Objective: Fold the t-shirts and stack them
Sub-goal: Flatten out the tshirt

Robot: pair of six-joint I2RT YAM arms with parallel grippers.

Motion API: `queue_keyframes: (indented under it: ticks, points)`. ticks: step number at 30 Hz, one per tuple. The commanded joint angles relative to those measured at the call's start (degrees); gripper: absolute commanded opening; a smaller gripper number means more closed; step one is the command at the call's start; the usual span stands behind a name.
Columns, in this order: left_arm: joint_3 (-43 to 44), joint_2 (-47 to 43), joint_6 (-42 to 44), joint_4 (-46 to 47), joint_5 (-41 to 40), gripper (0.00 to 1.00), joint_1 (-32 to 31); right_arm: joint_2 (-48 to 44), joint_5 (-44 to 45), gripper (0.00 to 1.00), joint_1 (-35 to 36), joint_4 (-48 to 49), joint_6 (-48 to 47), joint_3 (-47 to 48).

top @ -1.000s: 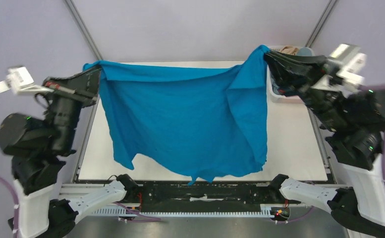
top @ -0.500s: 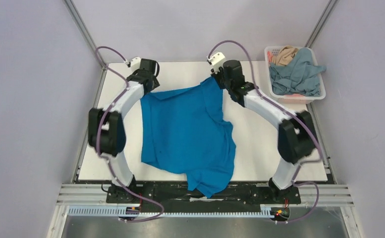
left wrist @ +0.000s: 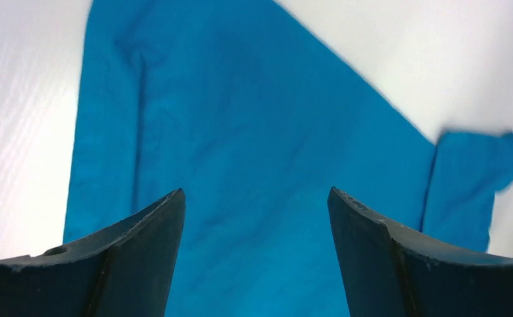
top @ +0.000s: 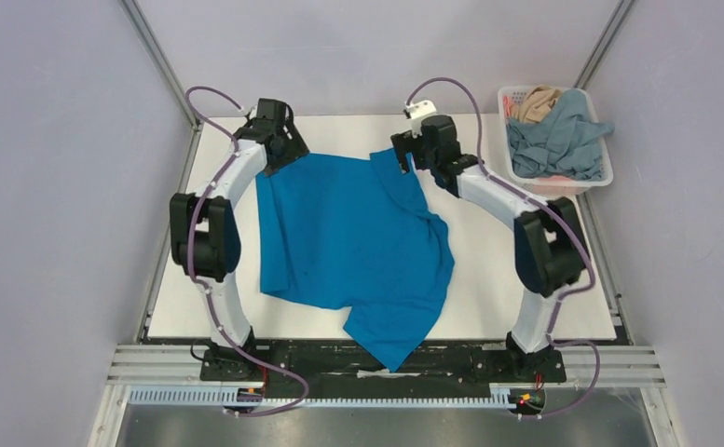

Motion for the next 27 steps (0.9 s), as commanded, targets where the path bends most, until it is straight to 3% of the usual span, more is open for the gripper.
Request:
queue_keyframes:
  ticks: [1,3,5,8,12,18,22,25,27]
  points:
    - [-11.28,-10.87,1.24,3.55,9.86,0.85,-1.64,-13.74,-9.61,0.98,1.09,6.44,6.75,-12.31]
    - [-18.78,-15.43,0.97,7.58,13.91,0.85,-3.52,-16.6,-12.73,0.98,3.87,8.23,5.15,-17.92]
    - [-25.32,-18.6,0.88,10.9,17.06,0.85,-5.85,-16.92,-9.17,0.98,8.07,5.9,-0.92,-19.19]
    - [-32.61,-21.35,-0.04,14.32,18.94,0.85,-8.47,-14.63,-0.65,0.98,12.69,2.2,-7.34,-17.51]
    - [-39.38,-21.61,-1.93,17.24,17.6,0.86,-9.57,-9.2,2.03,0.93,13.05,-4.41,-9.24,-12.98]
    - [-41.92,-18.64,-2.69,16.63,12.82,0.86,-9.46,0.09,8.64,0.84,12.8,-8.6,-12.25,-6.64]
    - [-42.98,-17.57,-3.05,15.8,9.77,0.86,-9.44,5.15,12.45,0.65,11.82,-9.45,-10.73,-2.65]
    - [-43.46,-17.06,-3.09,15.25,7.99,0.86,-9.29,6.99,10.79,0.61,11.12,-10.09,-11.2,-1.82]
    - [-43.38,-16.75,-3.12,14.84,7.29,0.86,-9.12,7.75,11.69,0.53,10.74,-10.24,-11.12,-1.64]
